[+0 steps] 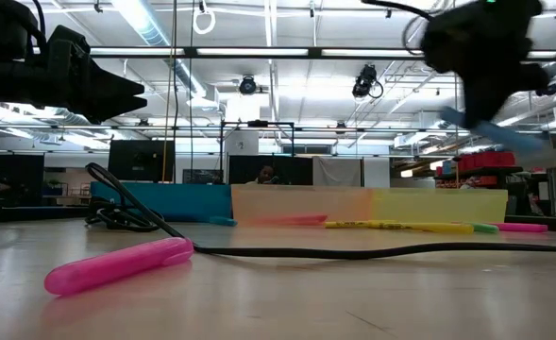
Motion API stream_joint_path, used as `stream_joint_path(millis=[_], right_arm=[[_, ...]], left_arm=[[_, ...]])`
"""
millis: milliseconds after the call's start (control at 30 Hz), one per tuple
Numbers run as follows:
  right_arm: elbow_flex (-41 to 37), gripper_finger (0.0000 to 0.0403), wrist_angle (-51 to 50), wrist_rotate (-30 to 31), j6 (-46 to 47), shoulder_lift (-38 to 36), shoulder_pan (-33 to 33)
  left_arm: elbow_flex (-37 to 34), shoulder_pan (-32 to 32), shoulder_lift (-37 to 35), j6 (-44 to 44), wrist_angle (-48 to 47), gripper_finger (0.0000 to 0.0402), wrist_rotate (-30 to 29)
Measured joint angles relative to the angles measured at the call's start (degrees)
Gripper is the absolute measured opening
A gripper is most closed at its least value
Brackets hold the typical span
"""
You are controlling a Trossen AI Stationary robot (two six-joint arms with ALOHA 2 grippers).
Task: Pick & Place Markers
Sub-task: Put the blue highlighter pen into the blue bin
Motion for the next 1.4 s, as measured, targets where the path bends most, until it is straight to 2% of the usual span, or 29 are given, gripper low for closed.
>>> stream_joint_path(millis=[300,633,867,1100,1400], right_arm=[[8.6,0.0040,14.7,0.8,-20.7,8.0,-9.0],[21.1,0.0040,22.1,-0.5,-38.4,17.5,-14.1],[26.9,0.0040,27.4,-0.7,-44.6,20.3,-14.6],[27.4,0.0040,38.0,-0.9,-47.9,20.3,-14.6],[27.4,0.0040,45.2,-2.0,-51.8,18.8,-14.6]], left_arm=[[0.0,0.0,0.0,0.0,0.0,0.0280,0.0],[0.0,0.0,0.0,0.0,0.0,0.0280,0.0],[0.0,0.0,0.0,0.0,0.0,0.0280,0.0],[0.0,0.0,0.0,0.0,0.0,0.0280,0.0],[0.0,0.0,0.0,0.0,0.0,0.0280,0.0]])
